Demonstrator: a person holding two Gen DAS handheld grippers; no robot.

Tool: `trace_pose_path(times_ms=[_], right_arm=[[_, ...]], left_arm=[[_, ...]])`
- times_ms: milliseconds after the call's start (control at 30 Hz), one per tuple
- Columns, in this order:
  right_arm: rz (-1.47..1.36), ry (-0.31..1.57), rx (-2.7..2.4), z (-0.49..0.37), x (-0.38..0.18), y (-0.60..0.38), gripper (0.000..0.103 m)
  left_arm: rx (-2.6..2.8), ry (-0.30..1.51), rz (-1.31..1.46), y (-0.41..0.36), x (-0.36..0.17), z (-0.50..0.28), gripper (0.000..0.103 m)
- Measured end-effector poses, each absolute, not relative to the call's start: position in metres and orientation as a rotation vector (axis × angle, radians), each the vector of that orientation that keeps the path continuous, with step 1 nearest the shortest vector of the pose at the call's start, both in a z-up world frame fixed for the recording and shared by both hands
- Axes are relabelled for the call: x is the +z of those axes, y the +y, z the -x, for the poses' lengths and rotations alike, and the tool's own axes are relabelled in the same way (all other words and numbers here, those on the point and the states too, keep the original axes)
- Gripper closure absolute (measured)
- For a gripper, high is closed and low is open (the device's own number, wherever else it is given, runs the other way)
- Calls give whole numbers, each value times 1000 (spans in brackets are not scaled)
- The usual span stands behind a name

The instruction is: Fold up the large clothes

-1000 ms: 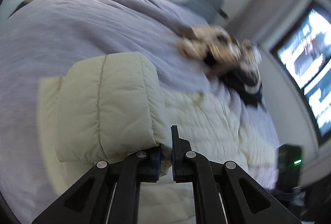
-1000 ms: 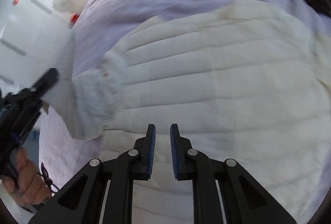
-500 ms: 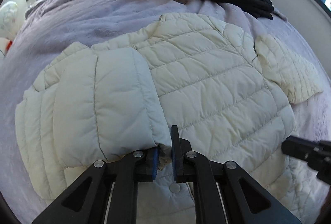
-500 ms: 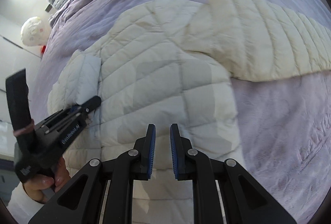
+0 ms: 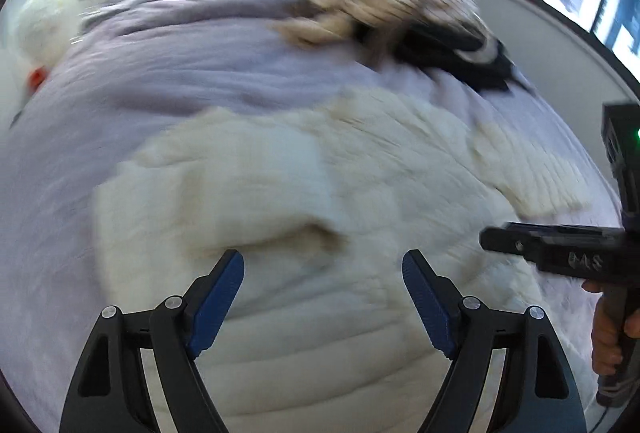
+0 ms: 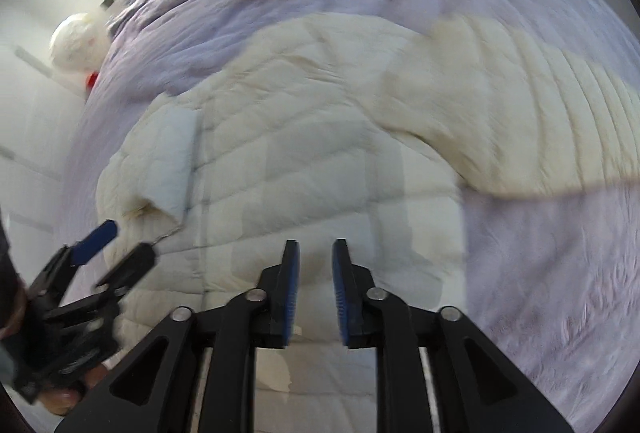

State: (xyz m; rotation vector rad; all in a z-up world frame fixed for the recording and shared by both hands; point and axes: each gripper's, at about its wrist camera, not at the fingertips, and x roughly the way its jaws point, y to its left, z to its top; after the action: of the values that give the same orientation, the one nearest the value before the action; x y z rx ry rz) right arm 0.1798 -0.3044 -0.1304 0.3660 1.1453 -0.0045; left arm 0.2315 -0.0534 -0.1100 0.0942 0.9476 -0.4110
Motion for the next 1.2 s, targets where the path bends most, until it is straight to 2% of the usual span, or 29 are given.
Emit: trace_pose_path(times_ms=[33,67,233,367,433,467,500,533,567,700,767,833,900,933,967,1000,1133,1200], right_arm=[[-312,1131,13,-186,-126,-290,28],[-235,1097,50,-193,-118,-270,21],[216,979,161,-216,-114,-169,21],[511,921,160,-238,-145,-113,22],[566,916,118,-250,-160,-104,23],[556,925,101,-256,-164,-104,32],[531,934,85,-261,-166,-107,60],[490,944,59,-266,-166,-112,81],[425,949,29,-268,-163,-121,96],[-30,954,-6,-265,-143,-183,96],[-374,999,-31,-260,-146,-228,96],[-593,1023,-32,-251,-158,-253,96],[-782,1045,-39,-241,-170,-274,91],[-854,1058,-50,-235,-174,-283,86],[-878,1064,-65,-230,-174,-288,73],[-875,1049,-89,-225,-169,-293,68],[-688,916,-161,-210,-128,-291,69],[-599,898,-144,-219,-118,-286,72]], left_arm=[[-350,938,-96,-41,-109,-236,20],[-254,929,-102,-23,-110,-245,20],[49,996,-46,52,-141,-289,20],[138,1103,-58,67,-183,-307,20],[131,1129,-49,67,-195,-307,20],[129,1126,-54,66,-198,-307,20],[126,1121,-61,64,-199,-307,20],[125,1119,-65,63,-200,-307,20],[123,1119,-69,61,-200,-308,20],[105,1125,-61,66,-202,-310,20],[95,1126,-59,64,-202,-311,20],[98,1126,-75,60,-202,-314,20],[102,1130,-86,59,-204,-314,20],[106,1133,-86,59,-202,-313,20],[108,1137,-82,59,-199,-310,20],[111,1134,-68,61,-193,-309,20],[99,1053,-27,58,-166,-306,20],[80,1050,-48,49,-163,-311,20]])
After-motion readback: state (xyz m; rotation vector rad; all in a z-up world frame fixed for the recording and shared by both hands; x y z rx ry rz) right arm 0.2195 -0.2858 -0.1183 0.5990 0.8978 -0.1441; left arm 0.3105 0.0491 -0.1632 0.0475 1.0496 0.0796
